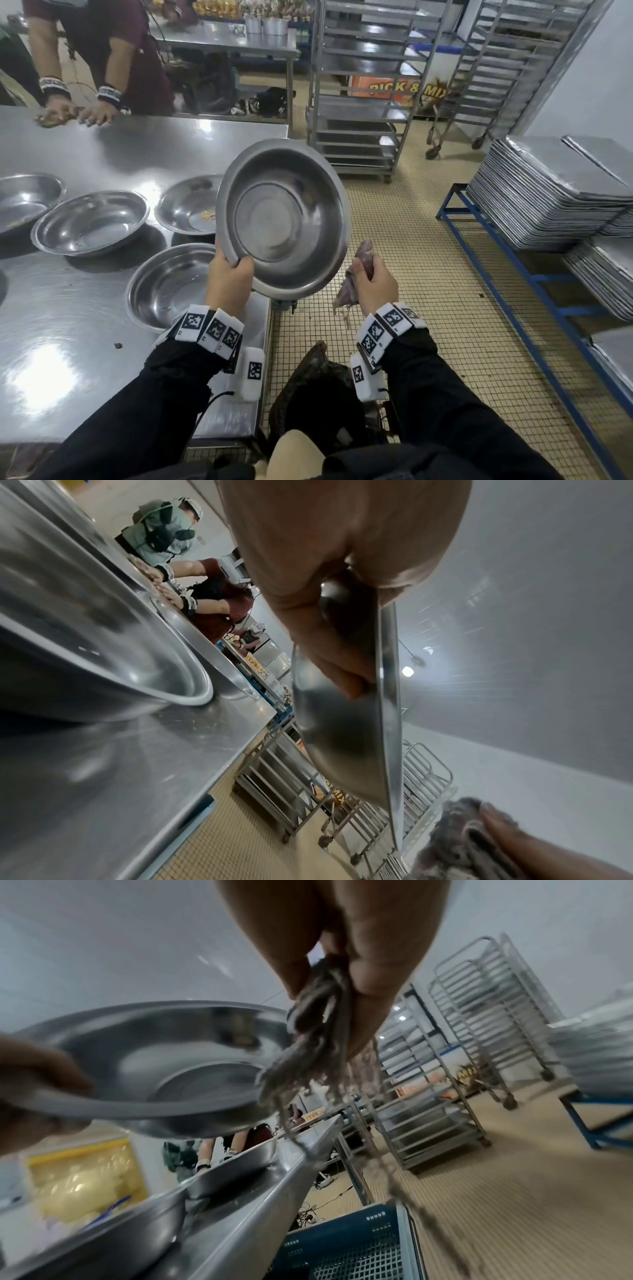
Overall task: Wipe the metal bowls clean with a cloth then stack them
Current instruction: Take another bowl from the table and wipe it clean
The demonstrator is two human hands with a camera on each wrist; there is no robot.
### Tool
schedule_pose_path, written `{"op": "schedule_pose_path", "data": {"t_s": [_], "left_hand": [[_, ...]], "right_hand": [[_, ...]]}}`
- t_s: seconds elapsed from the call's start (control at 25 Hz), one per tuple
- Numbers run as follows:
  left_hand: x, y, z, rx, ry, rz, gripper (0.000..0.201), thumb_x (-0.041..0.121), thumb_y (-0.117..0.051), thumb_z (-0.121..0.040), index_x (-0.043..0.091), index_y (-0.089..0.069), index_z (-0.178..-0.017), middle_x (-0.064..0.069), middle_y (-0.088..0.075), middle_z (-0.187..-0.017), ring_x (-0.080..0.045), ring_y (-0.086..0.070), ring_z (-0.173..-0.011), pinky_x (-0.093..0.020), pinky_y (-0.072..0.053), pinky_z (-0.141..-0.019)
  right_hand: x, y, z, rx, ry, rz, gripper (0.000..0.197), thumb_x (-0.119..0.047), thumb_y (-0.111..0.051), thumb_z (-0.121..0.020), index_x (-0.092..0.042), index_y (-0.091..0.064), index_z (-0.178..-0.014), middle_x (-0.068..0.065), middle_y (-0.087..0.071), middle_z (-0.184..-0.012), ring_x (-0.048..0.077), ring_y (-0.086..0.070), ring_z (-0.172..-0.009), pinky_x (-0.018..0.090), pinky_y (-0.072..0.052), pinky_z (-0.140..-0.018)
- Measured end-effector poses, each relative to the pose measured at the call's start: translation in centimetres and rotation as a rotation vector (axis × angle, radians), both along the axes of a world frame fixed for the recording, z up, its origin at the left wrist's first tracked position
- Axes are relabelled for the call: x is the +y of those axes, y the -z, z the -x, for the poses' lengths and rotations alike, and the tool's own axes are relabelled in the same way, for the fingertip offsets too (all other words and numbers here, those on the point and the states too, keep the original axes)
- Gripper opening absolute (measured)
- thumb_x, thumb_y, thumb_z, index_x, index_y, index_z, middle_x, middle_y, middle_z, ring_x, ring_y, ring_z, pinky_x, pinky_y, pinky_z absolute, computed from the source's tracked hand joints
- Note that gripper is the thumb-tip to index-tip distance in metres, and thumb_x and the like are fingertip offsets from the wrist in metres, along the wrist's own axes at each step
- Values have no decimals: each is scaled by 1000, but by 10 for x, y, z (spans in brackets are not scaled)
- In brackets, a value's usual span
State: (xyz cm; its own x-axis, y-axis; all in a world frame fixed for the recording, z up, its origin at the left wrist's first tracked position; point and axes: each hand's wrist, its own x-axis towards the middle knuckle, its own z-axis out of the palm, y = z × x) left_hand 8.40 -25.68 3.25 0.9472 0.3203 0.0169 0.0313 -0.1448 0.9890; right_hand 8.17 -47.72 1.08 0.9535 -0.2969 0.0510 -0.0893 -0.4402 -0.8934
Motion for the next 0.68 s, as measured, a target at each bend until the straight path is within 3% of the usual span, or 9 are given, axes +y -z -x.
{"op": "schedule_pose_path", "data": {"t_s": [0.08, 0.16, 0.24, 0.36, 0.48, 0.56, 0.6, 0.68], "left_hand": [[4, 2, -1, 16, 6, -20, 51, 3, -47, -88, 14, -46, -138, 3, -62, -87, -14, -60, -78, -19, -46, -60], [4, 5, -3, 8, 32, -34, 47, 4, -48, -88, 16, -51, -134, 3, -64, -88, -15, -62, -81, -23, -45, -66], [0, 4, -3, 5, 47, -60, 37, 5, -49, -89, 14, -57, -124, 5, -63, -82, -13, -58, -76, -22, -43, -64], [-2, 1, -3, 9, 117, -124, 26, 5, -50, -89, 15, -58, -112, 2, -59, -74, -16, -53, -68, -24, -41, -60], [1, 2, -2, 53, 139, -91, 28, 4, -49, -89, 16, -59, -111, 1, -60, -75, -17, -55, -70, -28, -44, -63], [0, 4, 0, 80, 157, -73, 31, 3, -47, -89, 18, -59, -114, 0, -62, -76, -16, -57, -69, -28, -47, -62], [-2, 4, 2, 91, 164, -59, 30, 3, -47, -89, 18, -58, -112, -1, -62, -77, -16, -58, -69, -28, -48, -61], [-6, 4, 4, 105, 149, -13, 25, 3, -47, -88, 20, -59, -101, -5, -62, -79, -19, -60, -71, -30, -50, -60]], "right_hand": [[9, -1, 0, -57, -79, 86, 24, -35, -48, -96, -16, -54, -110, -7, -61, -96, 3, -59, -85, 11, -44, -69], [26, 6, -3, -73, -292, 202, 37, -42, -41, -96, -18, -49, -123, -3, -60, -110, 10, -60, -98, 28, -52, -85], [43, 15, 0, -9, -609, 443, 47, -47, -28, -99, -22, -42, -136, 3, -55, -128, 17, -53, -117, 39, -42, -102], [47, 22, 2, 72, -849, 605, 48, -40, -24, -102, -21, -33, -146, 5, -38, -149, 20, -32, -137, 31, -22, -113], [26, 27, -16, 119, -828, 1050, 50, -38, -17, -102, -24, -16, -150, 1, -17, -157, 20, -11, -145, 37, -5, -116], [5, 33, -35, 180, -690, 1294, 53, -34, -18, -101, -29, 2, -150, -4, 0, -159, 20, 7, -146, 45, 10, -114], [-3, 34, -41, 191, -584, 1325, 56, -31, -21, -100, -30, 8, -149, -5, 6, -159, 20, 14, -144, 49, 14, -112], [-14, 30, -50, 169, -384, 1246, 63, -25, -24, -98, -25, 14, -149, -1, 16, -157, 23, 23, -141, 55, 10, -113]]}}
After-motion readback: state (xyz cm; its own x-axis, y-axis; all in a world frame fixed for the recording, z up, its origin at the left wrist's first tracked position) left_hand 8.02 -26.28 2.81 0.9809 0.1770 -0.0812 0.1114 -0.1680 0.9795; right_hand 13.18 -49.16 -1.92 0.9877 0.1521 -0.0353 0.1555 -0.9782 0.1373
